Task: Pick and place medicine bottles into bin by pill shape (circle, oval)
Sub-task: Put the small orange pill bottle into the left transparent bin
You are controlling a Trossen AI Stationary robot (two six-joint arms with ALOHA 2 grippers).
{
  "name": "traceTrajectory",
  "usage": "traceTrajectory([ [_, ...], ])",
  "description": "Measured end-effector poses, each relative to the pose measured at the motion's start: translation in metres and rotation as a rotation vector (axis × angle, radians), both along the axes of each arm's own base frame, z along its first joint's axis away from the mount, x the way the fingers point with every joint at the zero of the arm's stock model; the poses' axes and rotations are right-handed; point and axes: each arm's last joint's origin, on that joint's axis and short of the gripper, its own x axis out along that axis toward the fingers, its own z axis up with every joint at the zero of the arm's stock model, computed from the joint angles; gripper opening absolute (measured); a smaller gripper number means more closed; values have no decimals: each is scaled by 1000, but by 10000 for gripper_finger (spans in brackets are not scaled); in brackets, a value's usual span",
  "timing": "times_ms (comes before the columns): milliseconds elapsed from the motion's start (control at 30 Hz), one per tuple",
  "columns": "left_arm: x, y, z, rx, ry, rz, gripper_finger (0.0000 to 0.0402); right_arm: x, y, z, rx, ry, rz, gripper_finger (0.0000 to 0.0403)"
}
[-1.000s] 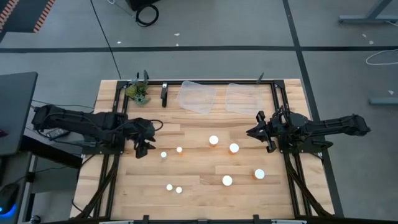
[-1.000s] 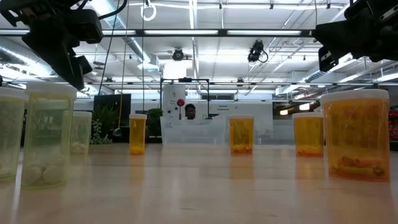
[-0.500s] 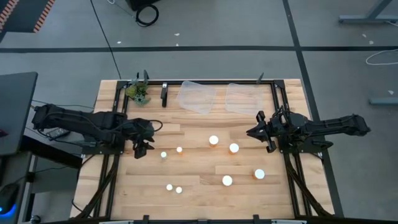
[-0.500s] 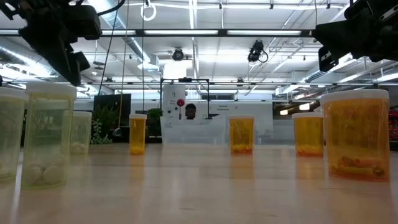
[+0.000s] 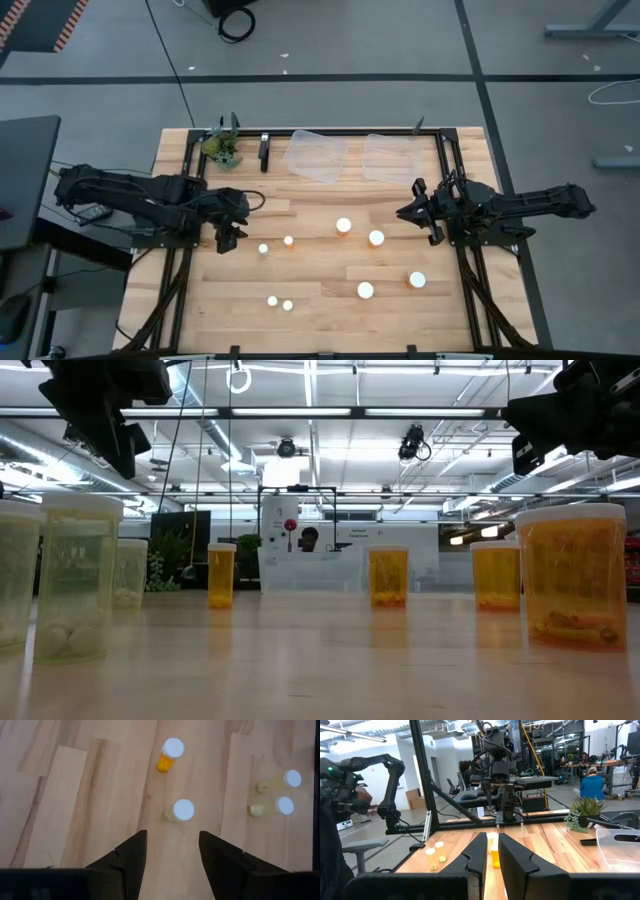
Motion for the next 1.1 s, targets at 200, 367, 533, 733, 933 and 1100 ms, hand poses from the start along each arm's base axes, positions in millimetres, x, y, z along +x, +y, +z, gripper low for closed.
traceTrajectory([
  [200, 13, -10, 5, 29, 35, -38, 190, 0, 0, 0, 0, 3, 0, 54],
  [367, 22, -17, 12, 60, 75, -52, 190, 0, 0, -1, 0, 10, 0, 54],
  [533, 36, -24, 19, 82, 94, -62, 190, 0, 0, -1, 0, 11, 0, 54],
  [733, 55, -29, 16, 124, 122, -56, 190, 0, 0, -1, 0, 14, 0, 54],
  [933, 74, -31, -1, 180, 198, -89, 190, 0, 0, -2, 0, 18, 0, 54],
  [1100, 92, -34, -14, 240, 243, -125, 190, 0, 0, -2, 0, 18, 0, 54],
])
